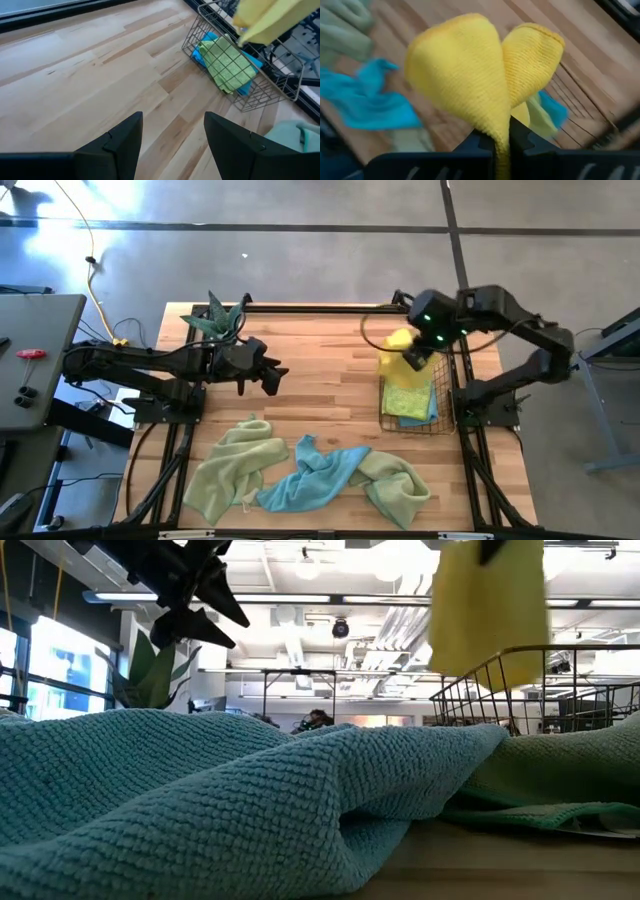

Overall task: Fold microfiber towels
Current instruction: Stack the folded yellow microfiber cloth into the wire basket

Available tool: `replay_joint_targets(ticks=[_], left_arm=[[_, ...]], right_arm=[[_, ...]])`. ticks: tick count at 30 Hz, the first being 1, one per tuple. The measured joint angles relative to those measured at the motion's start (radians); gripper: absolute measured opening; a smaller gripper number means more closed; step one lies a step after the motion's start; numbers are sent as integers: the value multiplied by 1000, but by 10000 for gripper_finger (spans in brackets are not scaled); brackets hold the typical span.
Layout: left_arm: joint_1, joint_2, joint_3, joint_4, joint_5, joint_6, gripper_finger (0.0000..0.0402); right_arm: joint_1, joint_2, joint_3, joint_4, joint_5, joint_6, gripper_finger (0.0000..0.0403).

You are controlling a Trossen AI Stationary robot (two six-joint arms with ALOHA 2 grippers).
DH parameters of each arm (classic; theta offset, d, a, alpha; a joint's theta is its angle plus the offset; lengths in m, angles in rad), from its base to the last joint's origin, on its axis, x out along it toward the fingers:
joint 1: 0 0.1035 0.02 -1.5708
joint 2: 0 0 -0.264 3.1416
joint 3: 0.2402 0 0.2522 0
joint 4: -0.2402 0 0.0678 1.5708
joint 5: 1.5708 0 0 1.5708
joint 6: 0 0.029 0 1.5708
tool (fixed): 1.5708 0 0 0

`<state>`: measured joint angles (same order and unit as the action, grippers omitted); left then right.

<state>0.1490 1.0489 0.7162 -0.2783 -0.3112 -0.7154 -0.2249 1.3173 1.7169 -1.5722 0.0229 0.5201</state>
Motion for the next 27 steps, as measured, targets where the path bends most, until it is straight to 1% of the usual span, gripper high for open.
replay_joint_targets(ticks=[3,5,7,10,15,18,21,23,25,27], left_arm=[[-3,0,0,7,-11,-19,202],[-2,0,0,23,-15,-32,202],[-2,0,0,40,-16,-41,202],[-2,0,0,72,-17,-41,202],[-2,0,0,107,-17,-55,202],[-2,0,0,108,-17,-71,202],[-2,0,0,109,-17,-80,202],[-2,0,0,109,-18,-86,202],[-2,0,0,109,-21,-86,202],[-2,0,0,108,-22,-94,202]], right_arm=[[-13,-88,-147,-2,52,4,0],[-30,-122,-233,0,86,-10,0],[-44,-146,-301,-2,140,-34,0],[-61,-146,-370,3,221,-97,0],[-76,-127,-396,22,331,-196,0],[-76,-126,-370,34,409,-243,0],[-72,-126,-337,34,515,-290,0],[-63,-128,-330,40,528,-333,0],[-50,-128,-351,65,489,-346,0],[-31,-127,-404,85,440,-338,0]])
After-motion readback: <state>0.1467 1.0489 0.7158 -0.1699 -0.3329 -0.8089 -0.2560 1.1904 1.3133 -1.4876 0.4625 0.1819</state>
